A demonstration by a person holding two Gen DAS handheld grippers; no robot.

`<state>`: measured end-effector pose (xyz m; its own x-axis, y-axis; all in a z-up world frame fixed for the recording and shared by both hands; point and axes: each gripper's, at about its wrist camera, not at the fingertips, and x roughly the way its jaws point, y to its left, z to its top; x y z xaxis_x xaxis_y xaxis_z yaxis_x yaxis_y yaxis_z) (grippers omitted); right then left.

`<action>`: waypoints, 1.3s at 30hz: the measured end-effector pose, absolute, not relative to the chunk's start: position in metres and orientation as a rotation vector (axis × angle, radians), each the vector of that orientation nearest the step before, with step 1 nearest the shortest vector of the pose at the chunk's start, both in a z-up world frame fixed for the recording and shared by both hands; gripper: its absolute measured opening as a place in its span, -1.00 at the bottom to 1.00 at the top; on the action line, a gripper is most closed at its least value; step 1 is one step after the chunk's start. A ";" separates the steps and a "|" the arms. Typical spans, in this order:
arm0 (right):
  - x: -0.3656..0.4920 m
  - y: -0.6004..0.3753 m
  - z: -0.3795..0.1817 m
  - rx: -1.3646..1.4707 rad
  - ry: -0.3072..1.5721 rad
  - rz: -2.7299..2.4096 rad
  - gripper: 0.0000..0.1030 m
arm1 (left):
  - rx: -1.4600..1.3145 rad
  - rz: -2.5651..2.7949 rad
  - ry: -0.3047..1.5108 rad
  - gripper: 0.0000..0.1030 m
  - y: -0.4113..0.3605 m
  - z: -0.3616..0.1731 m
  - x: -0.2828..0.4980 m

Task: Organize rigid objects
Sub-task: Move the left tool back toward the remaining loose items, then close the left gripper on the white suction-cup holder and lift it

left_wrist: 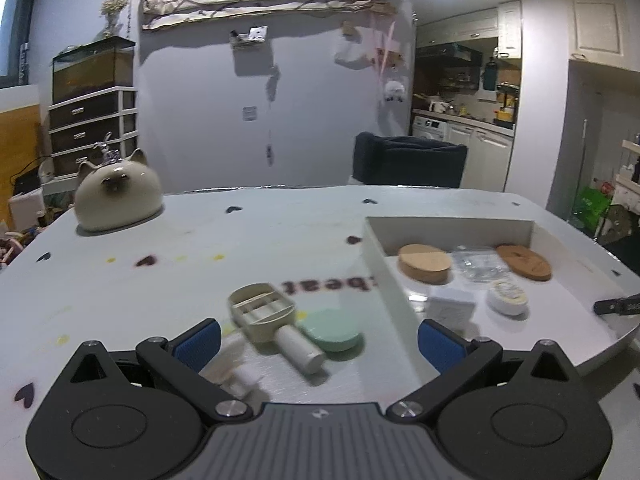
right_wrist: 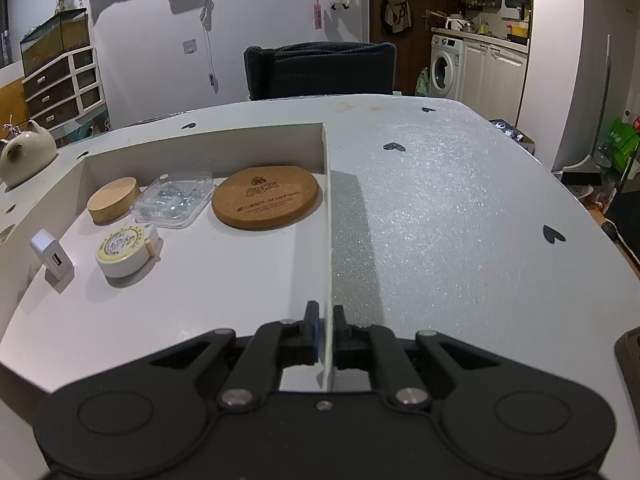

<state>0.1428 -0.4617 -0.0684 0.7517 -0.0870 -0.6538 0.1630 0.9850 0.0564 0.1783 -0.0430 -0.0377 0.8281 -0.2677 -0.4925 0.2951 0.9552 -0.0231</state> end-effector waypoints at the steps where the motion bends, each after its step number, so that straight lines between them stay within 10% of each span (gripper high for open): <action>1: 0.143 -0.462 -0.068 0.113 0.708 -0.137 -0.87 | 0.058 -0.299 0.518 1.00 -0.040 -0.041 0.180; 13: 0.142 -0.462 -0.068 0.112 0.705 -0.137 -0.86 | 0.160 -0.334 0.564 0.95 -0.008 -0.066 0.203; 27: 0.140 -0.462 -0.068 0.111 0.696 -0.139 -0.85 | 0.387 -0.329 0.613 -0.13 -0.022 -0.078 0.217; 39: 0.140 -0.463 -0.068 0.116 0.693 -0.139 -0.85 | 0.303 -0.331 0.551 -0.35 -0.021 -0.059 0.205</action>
<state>0.1397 -0.4628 -0.0678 0.7609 -0.0889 -0.6427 0.1658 0.9843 0.0601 0.2048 -0.0210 -0.0590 0.8022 -0.2238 -0.5535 0.3838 0.9035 0.1910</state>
